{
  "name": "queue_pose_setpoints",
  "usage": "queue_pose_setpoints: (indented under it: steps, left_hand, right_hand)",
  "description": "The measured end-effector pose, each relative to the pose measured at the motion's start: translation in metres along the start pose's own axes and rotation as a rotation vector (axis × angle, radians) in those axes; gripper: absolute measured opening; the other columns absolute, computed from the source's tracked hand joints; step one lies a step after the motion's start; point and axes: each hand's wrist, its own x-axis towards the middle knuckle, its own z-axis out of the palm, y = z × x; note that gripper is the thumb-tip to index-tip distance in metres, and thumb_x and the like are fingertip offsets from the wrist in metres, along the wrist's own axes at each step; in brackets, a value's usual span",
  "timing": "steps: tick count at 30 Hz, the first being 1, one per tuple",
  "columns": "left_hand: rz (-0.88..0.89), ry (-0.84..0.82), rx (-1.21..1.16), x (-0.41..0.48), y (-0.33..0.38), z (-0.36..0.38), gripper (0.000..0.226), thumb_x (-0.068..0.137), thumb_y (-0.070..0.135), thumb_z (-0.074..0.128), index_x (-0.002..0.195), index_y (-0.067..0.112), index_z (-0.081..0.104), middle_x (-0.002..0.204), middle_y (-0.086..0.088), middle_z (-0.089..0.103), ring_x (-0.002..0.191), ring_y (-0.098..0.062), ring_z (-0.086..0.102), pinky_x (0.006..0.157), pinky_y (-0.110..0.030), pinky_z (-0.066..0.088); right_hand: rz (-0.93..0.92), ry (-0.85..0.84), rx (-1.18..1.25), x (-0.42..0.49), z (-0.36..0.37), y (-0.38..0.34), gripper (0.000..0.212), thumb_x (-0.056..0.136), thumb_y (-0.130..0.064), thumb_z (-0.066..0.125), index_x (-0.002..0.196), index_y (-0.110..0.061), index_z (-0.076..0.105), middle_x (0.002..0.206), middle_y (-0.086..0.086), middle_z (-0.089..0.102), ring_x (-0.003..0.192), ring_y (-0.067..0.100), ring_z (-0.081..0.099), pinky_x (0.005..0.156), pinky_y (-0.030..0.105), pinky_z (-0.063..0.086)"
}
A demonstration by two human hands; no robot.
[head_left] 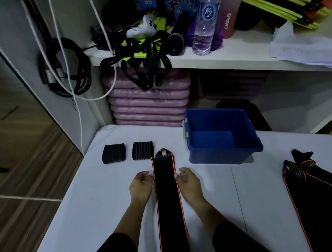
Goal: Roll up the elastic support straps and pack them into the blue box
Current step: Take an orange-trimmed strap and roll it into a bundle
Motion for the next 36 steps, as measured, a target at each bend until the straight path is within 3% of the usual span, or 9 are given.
queue_pose_setpoints:
  steps: [7, 11, 14, 18, 22, 25, 27, 29, 36]
  left_hand:
    - [0.038, 0.005, -0.007, 0.06, 0.033, 0.017, 0.028, 0.088, 0.032, 0.06, 0.113, 0.018, 0.061, 0.098, 0.0, 0.066, 0.091, -0.017, 0.061, 0.087, -0.024, 0.044]
    - [0.071, -0.001, 0.072, 0.07, 0.036, 0.025, 0.021, 0.088, 0.023, 0.061, 0.105, 0.014, 0.067, 0.09, 0.001, 0.063, 0.08, -0.009, 0.054, 0.065, -0.007, 0.035]
    - [0.073, -0.002, 0.104, 0.073, 0.033, 0.027, 0.016, 0.086, 0.02, 0.063, 0.099, 0.014, 0.07, 0.085, 0.001, 0.064, 0.068, -0.007, 0.054, 0.051, -0.005, 0.037]
    - [0.103, -0.021, 0.088, 0.068, 0.032, 0.026, 0.018, 0.084, 0.008, 0.063, 0.098, 0.017, 0.07, 0.091, 0.001, 0.067, 0.069, -0.004, 0.056, 0.06, -0.002, 0.039]
    - [0.203, -0.072, 0.063, 0.058, 0.035, 0.023, 0.032, 0.08, -0.003, 0.062, 0.101, 0.02, 0.069, 0.097, 0.005, 0.064, 0.072, -0.007, 0.056, 0.066, -0.003, 0.042]
    - [0.289, -0.095, 0.019, 0.052, 0.034, 0.023, 0.046, 0.076, -0.016, 0.055, 0.106, 0.017, 0.068, 0.108, 0.004, 0.063, 0.095, -0.011, 0.059, 0.087, -0.012, 0.046]
    - [0.314, -0.067, 0.001, 0.052, 0.032, 0.024, 0.052, 0.074, -0.02, 0.051, 0.108, 0.017, 0.068, 0.109, 0.003, 0.063, 0.098, -0.011, 0.059, 0.086, -0.009, 0.046]
    - [0.31, -0.052, 0.027, 0.053, 0.027, 0.025, 0.052, 0.075, -0.019, 0.051, 0.11, 0.015, 0.067, 0.109, 0.001, 0.063, 0.096, -0.012, 0.06, 0.079, -0.003, 0.044]
    - [0.4, -0.154, 0.435, 0.064, 0.01, 0.031, 0.052, 0.081, 0.004, 0.062, 0.129, 0.022, 0.053, 0.122, -0.008, 0.048, 0.114, -0.026, 0.044, 0.092, -0.031, 0.045]
  right_hand:
    - [-0.103, 0.06, 0.032, 0.058, 0.024, -0.023, 0.031, 0.086, -0.036, 0.057, 0.116, -0.036, 0.052, 0.114, -0.001, 0.065, 0.105, 0.017, 0.061, 0.095, 0.04, 0.05]
    - [-0.106, 0.104, 0.054, 0.069, 0.029, -0.024, 0.021, 0.085, -0.024, 0.064, 0.105, -0.03, 0.061, 0.102, -0.004, 0.069, 0.094, 0.015, 0.064, 0.091, 0.037, 0.052]
    - [-0.101, 0.138, 0.111, 0.072, 0.029, -0.024, 0.022, 0.081, -0.019, 0.069, 0.085, -0.039, 0.06, 0.086, -0.01, 0.069, 0.08, 0.01, 0.065, 0.085, 0.038, 0.054]
    - [-0.146, 0.112, 0.18, 0.069, 0.026, -0.023, 0.039, 0.079, -0.006, 0.069, 0.083, -0.044, 0.062, 0.082, -0.016, 0.069, 0.078, 0.006, 0.067, 0.085, 0.038, 0.055]
    - [-0.2, 0.058, 0.234, 0.063, 0.023, -0.023, 0.048, 0.081, 0.002, 0.063, 0.104, -0.039, 0.064, 0.103, -0.018, 0.068, 0.093, 0.008, 0.067, 0.091, 0.042, 0.054]
    - [-0.224, 0.074, 0.307, 0.059, 0.022, -0.019, 0.049, 0.081, 0.008, 0.059, 0.109, -0.032, 0.065, 0.113, -0.014, 0.067, 0.105, 0.008, 0.064, 0.098, 0.042, 0.05]
    - [-0.195, 0.086, 0.327, 0.057, 0.021, -0.017, 0.05, 0.082, 0.006, 0.059, 0.109, -0.036, 0.065, 0.112, -0.011, 0.067, 0.104, 0.011, 0.064, 0.096, 0.042, 0.051]
    - [-0.176, 0.1, 0.299, 0.056, 0.021, -0.014, 0.052, 0.082, 0.005, 0.06, 0.109, -0.04, 0.064, 0.112, -0.013, 0.066, 0.103, 0.01, 0.063, 0.095, 0.04, 0.052]
    - [-0.243, 0.114, 0.011, 0.052, 0.02, -0.001, 0.055, 0.079, 0.0, 0.066, 0.121, -0.035, 0.059, 0.122, -0.012, 0.055, 0.11, 0.012, 0.054, 0.098, 0.038, 0.048]
